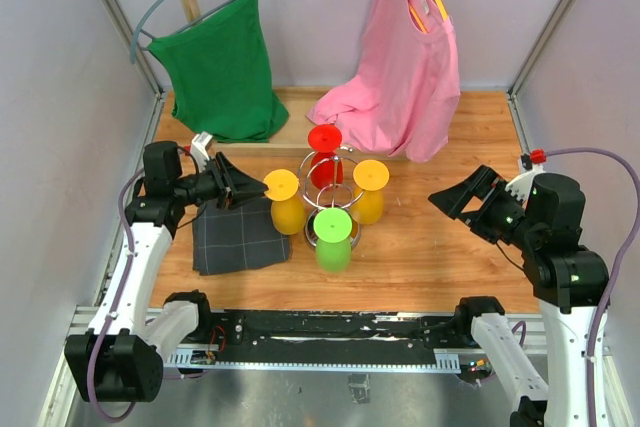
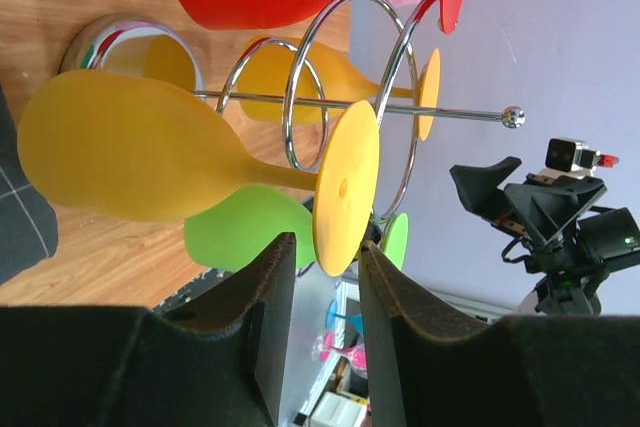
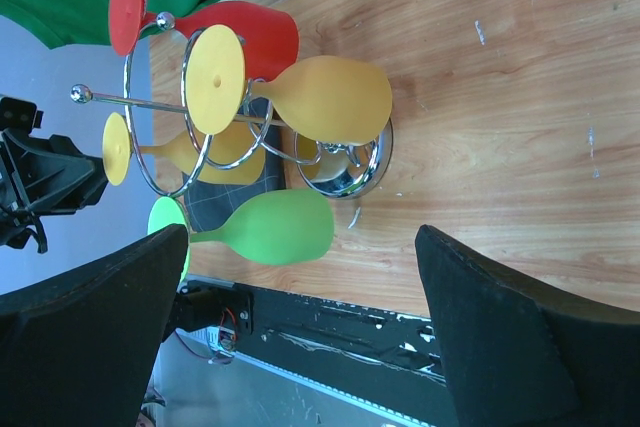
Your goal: Take the wine glass off the wine glass rack
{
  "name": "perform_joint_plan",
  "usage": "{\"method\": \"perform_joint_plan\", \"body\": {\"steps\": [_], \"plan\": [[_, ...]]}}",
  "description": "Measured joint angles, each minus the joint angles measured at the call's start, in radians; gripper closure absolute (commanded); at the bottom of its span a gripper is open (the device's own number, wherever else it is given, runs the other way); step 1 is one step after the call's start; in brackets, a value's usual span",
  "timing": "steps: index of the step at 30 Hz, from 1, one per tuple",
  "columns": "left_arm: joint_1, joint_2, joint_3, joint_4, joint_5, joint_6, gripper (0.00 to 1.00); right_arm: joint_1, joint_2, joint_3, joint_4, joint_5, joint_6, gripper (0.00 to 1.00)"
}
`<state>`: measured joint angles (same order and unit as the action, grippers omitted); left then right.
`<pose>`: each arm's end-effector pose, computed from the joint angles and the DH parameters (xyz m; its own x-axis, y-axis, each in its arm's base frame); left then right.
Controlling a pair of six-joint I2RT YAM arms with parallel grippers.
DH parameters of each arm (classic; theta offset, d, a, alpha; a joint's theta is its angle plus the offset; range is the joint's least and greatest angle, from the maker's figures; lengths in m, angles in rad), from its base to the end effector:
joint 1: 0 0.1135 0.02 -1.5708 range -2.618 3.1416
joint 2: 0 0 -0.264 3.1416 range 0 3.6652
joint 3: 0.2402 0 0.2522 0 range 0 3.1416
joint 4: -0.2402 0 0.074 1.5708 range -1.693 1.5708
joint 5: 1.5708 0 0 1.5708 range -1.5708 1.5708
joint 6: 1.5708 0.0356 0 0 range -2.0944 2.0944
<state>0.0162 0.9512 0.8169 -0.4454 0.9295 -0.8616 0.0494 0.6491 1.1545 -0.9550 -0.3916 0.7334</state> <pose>0.1976 -0.0253 0.3029 -0.8580 -0.4679 -0.2117 0.0146 0.3899 -0.9208 0.0905 0.0181 0.3977 -0.5828 0.5907 -0.5580 0.0016 0.6876 0.7261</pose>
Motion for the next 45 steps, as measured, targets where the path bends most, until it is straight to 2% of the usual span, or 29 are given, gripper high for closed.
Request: {"method": "perform_joint_plan", "body": {"steps": [12, 17, 34, 45], "plan": [[-0.006, 0.02, 0.0, 0.038, 0.011, -0.029, 0.84, 0.0, -0.005, 0.0, -0.002, 0.003, 0.003, 0.02], [-0.006, 0.023, 0.0, 0.051, 0.016, -0.039, 1.0, 0.0, -0.007, 0.0, -0.005, 0.004, 0.005, 0.01], [-0.004, 0.026, -0.005, 0.067, 0.058, -0.11, 1.0, 0.0, -0.023, 0.0, -0.029, 0.024, 0.004, 0.02], [0.043, 0.026, 0.042, 0.062, 0.1, -0.14, 1.0, 0.0, -0.022, 0.026, -0.058, 0.035, 0.003, 0.02]]}}
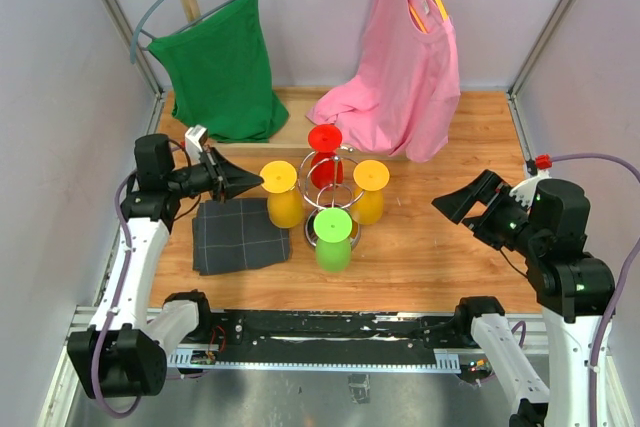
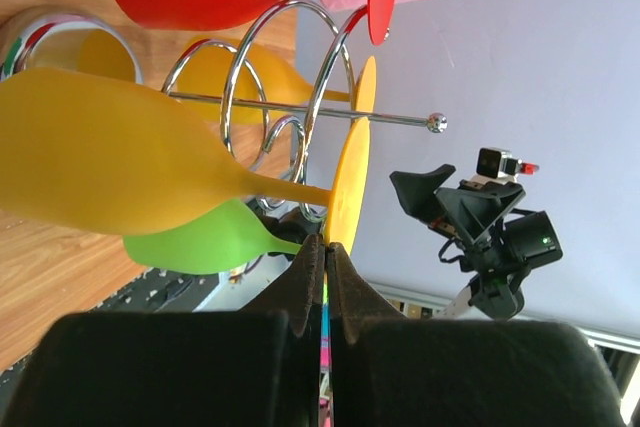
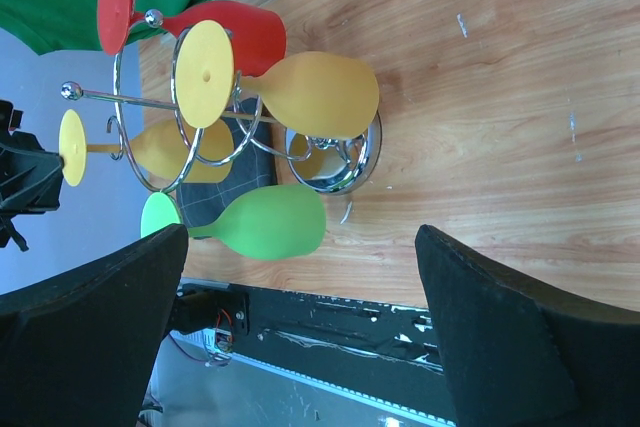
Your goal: Take the wine glass off the wine glass rack
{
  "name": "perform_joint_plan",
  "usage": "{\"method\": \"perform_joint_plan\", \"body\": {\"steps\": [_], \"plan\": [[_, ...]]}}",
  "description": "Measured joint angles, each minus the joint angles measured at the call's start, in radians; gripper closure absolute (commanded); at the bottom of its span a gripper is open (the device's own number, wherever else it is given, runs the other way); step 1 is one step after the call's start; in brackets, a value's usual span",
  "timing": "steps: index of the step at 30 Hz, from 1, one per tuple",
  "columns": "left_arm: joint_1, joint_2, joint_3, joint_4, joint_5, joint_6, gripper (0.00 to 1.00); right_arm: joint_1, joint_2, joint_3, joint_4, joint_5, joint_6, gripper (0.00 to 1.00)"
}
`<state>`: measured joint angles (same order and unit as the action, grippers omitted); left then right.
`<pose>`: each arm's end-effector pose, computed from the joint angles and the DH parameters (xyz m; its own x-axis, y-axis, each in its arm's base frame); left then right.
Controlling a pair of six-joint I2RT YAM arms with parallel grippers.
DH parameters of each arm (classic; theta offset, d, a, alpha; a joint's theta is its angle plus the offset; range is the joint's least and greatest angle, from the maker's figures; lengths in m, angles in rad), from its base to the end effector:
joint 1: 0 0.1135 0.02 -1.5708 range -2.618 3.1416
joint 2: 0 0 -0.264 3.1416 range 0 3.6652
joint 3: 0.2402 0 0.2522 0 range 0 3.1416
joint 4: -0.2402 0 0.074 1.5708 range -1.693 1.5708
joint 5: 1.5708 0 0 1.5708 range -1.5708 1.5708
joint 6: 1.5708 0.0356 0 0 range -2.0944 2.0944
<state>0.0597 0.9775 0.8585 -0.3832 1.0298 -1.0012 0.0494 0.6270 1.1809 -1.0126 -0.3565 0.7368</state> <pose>0.2051 -0.0183 0.3184 -0.8649 -0.4861 -0.1252 -0.0167 0.2772 -0.9607 0.0785 0.0163 0.4007 -0.5686 0.6023 -0.5602 0.0314 0.6964 0.7169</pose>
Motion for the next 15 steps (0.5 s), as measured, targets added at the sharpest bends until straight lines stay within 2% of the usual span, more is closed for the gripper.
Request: {"method": "perform_joint_plan", "body": {"steps": [15], "plan": [[0.138, 0.002, 0.0, -0.013, 0.068, 0.029, 1.0, 0.0, -0.013, 0.003, -0.007, 0.002, 0.0, 0.01]]}}
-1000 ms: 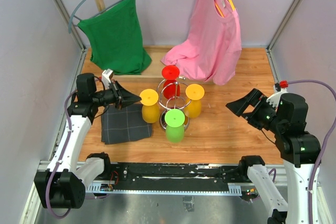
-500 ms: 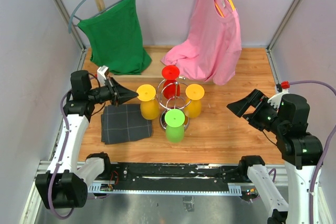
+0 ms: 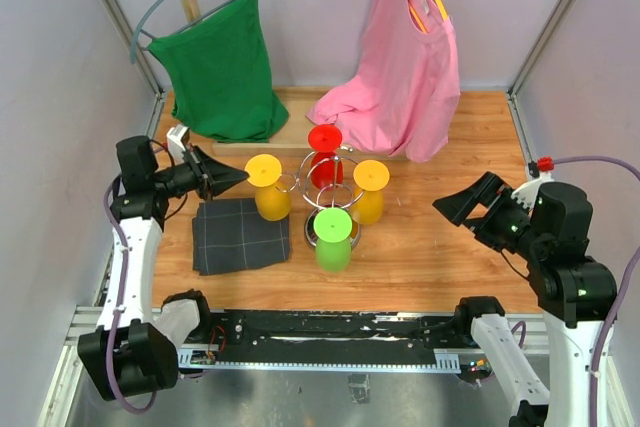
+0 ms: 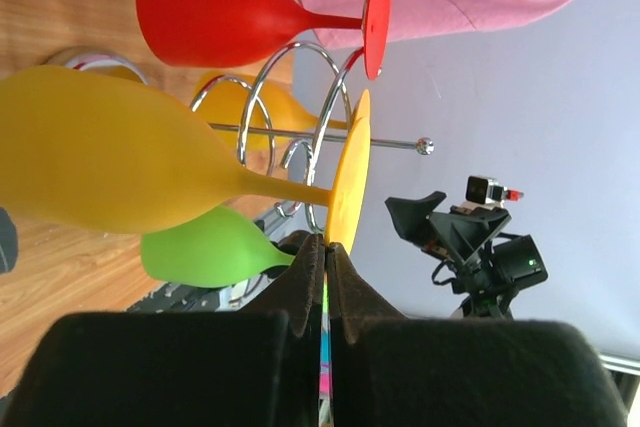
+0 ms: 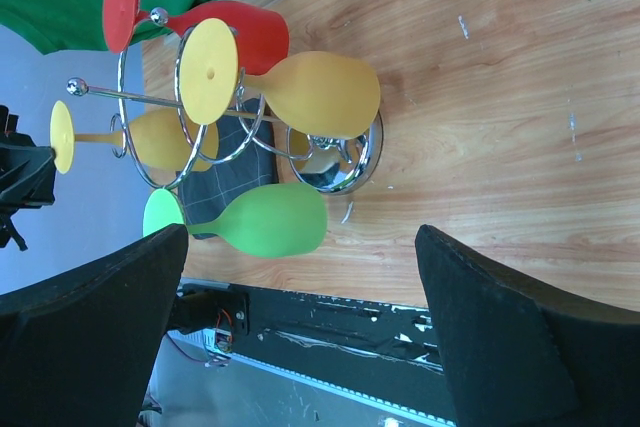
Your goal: Take the wine glass off the wine glass rack
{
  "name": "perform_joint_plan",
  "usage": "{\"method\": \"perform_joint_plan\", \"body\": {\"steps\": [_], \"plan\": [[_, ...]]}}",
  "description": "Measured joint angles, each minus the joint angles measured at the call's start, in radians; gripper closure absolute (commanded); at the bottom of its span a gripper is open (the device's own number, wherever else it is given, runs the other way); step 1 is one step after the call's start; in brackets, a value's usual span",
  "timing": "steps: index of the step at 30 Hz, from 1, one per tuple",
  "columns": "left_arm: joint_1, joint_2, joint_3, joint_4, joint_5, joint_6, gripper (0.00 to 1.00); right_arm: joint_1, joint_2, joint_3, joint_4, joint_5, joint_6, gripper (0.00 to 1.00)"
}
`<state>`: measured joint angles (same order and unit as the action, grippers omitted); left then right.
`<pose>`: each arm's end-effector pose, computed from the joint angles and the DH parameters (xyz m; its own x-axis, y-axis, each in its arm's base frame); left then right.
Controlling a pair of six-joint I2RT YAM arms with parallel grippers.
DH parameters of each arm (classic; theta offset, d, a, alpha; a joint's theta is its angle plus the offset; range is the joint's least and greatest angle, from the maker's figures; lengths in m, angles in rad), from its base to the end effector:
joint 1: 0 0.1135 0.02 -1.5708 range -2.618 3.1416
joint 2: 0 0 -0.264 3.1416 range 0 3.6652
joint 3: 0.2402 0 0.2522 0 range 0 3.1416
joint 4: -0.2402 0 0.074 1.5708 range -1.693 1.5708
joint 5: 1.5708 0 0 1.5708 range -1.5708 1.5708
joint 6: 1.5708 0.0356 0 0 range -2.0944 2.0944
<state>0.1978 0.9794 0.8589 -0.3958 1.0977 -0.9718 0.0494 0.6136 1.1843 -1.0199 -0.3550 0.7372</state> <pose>0.2040 0.0086 0.3182 -0.8259 -0.5493 -0.1274 -0.0223 0.2575 -0.9660 0.0739 0.0160 0.4017 -0.5624 0.6033 -0.5654 0.0258 0.6963 0.7173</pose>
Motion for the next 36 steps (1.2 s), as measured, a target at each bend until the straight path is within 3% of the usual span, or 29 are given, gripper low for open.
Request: {"method": "perform_joint_plan", "body": {"steps": [6, 10, 20, 28, 36], "plan": [[0.068, 0.029, 0.035, -0.072, 0.033, 0.104, 1.0, 0.0, -0.009, 0.005, -0.004, 0.0, 0.0, 0.01], [0.077, 0.074, 0.135, -0.136, 0.046, 0.201, 1.0, 0.0, -0.009, 0.016, -0.011, -0.002, 0.0, 0.02], [0.063, 0.251, 0.684, -0.155, 0.073, 0.397, 1.0, 0.0, 0.057, 0.099, 0.006, -0.053, -0.001, 0.01], [-0.189, 0.262, 0.917, -0.153, 0.013, 0.634, 1.0, 0.0, 0.229, 0.33, 0.035, -0.152, -0.023, 0.02], [-0.443, 0.175, 0.854, -0.161, -0.157, 0.947, 1.0, 0.0, 0.423, 0.59, 0.057, -0.286, -0.063, 0.01]]}}
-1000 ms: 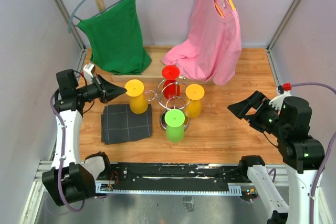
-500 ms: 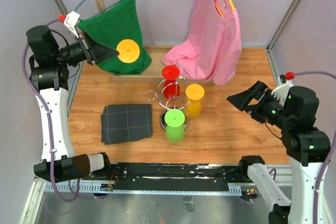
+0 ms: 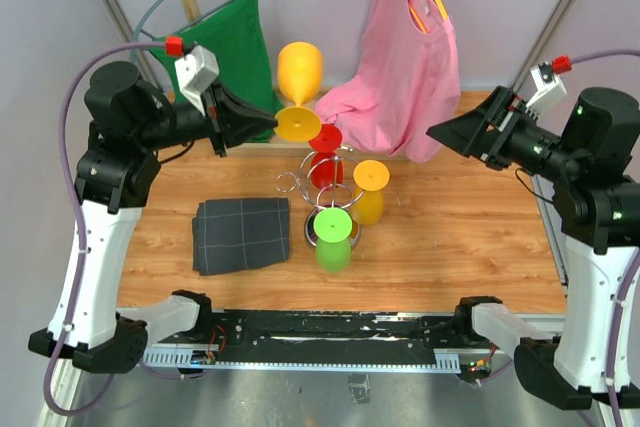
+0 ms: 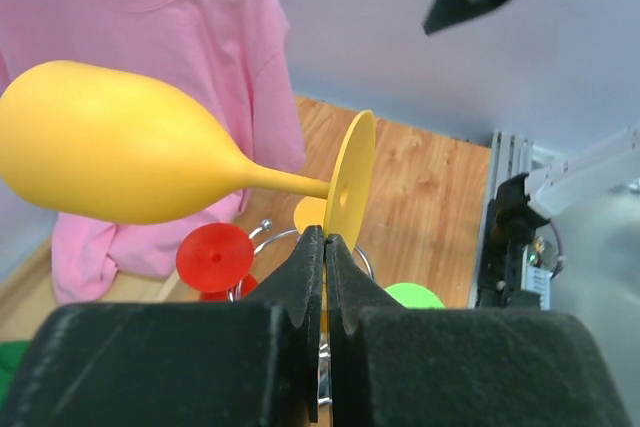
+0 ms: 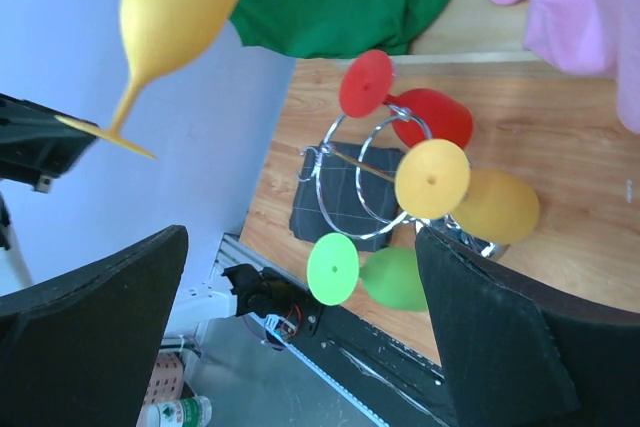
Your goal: Take the wine glass off the wine glass rack
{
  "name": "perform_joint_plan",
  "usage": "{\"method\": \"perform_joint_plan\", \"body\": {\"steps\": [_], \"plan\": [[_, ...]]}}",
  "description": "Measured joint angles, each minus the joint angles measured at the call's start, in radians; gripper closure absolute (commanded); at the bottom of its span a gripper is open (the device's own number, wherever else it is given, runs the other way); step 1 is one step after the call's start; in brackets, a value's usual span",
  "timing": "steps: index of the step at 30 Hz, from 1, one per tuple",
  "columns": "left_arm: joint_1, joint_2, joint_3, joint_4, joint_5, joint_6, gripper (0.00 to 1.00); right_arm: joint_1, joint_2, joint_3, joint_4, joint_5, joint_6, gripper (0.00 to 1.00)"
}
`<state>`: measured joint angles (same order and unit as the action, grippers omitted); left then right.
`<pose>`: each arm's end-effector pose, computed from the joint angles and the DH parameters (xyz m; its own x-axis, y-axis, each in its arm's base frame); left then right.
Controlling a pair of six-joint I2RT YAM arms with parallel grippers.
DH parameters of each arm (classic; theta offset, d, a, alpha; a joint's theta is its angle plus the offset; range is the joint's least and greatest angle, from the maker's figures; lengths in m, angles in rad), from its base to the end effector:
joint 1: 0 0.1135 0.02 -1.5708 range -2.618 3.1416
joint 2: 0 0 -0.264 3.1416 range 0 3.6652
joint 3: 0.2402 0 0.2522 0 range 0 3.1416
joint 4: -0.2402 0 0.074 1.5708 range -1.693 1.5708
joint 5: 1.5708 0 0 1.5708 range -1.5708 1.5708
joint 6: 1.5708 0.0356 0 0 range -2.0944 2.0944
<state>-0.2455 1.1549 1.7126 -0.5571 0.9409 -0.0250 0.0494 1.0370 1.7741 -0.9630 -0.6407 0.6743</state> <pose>0.1719 -0.0727 0.5356 -0.0226 -0.0095 -0.9997 0.9268 0.3749 -0.0245 0.1255 0.0275 0.5269 -0.5627 0.4733 -0.6777 -0.3458 0.6099 0.7131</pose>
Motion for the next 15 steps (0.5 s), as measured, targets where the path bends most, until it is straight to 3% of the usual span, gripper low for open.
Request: {"method": "perform_joint_plan", "body": {"steps": [15], "plan": [[-0.033, -0.393, -0.441, -0.029, 0.163, 0.544, 1.0, 0.0, 0.218, 0.115, 0.069, -0.345, 0.007, 0.01]]}}
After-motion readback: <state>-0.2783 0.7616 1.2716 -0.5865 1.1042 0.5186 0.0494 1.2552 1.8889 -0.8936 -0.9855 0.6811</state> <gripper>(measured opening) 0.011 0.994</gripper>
